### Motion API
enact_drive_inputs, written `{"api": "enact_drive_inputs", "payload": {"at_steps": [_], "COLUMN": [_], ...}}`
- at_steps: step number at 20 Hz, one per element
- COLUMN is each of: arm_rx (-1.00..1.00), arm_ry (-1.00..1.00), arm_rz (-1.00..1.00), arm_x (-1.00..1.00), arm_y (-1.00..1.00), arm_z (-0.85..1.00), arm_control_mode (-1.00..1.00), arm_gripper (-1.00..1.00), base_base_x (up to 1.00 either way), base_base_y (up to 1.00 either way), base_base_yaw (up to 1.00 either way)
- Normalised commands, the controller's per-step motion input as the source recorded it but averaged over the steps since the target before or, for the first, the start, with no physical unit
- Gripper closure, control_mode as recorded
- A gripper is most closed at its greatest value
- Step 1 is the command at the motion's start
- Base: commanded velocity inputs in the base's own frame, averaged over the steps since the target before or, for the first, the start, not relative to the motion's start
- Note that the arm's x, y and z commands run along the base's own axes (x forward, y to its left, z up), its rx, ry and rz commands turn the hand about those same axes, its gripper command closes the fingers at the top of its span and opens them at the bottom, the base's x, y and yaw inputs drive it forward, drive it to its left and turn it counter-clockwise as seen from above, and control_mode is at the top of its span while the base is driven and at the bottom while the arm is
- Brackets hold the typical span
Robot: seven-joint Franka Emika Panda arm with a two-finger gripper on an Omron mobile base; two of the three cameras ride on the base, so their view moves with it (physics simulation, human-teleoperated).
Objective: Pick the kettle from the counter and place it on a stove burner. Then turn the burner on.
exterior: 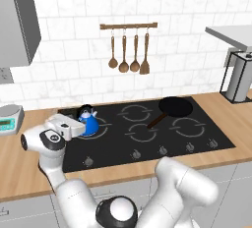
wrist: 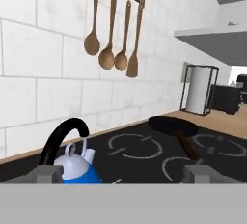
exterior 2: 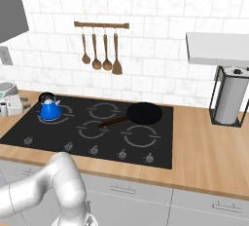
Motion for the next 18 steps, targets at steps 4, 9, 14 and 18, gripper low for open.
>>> {"api": "enact_drive_inputs", "payload": {"at_steps": [4, 9, 14, 18], "arm_rx": [0.07, 0.14, 0.12, 0.17], "arm_ry": [0.33, 0.37, 0.22, 0.18], "arm_rz": [0.0, 0.03, 0.08, 0.05], "arm_x": [-0.44, -0.43, -0.85, -0.75], "arm_y": [-0.08, -0.1, -0.14, -0.08], "arm_z": [0.01, 0.0, -0.03, -0.01], "arm_control_mode": [-1.0, -1.0, -1.0, -1.0], "arm_gripper": [-1.0, -1.0, -1.0, -1.0], "base_base_x": [0.0, 0.0, 0.0, 0.0], "base_base_y": [0.0, 0.0, 0.0, 0.0], "base_base_yaw": [0.0, 0.0, 0.0, 0.0]}}
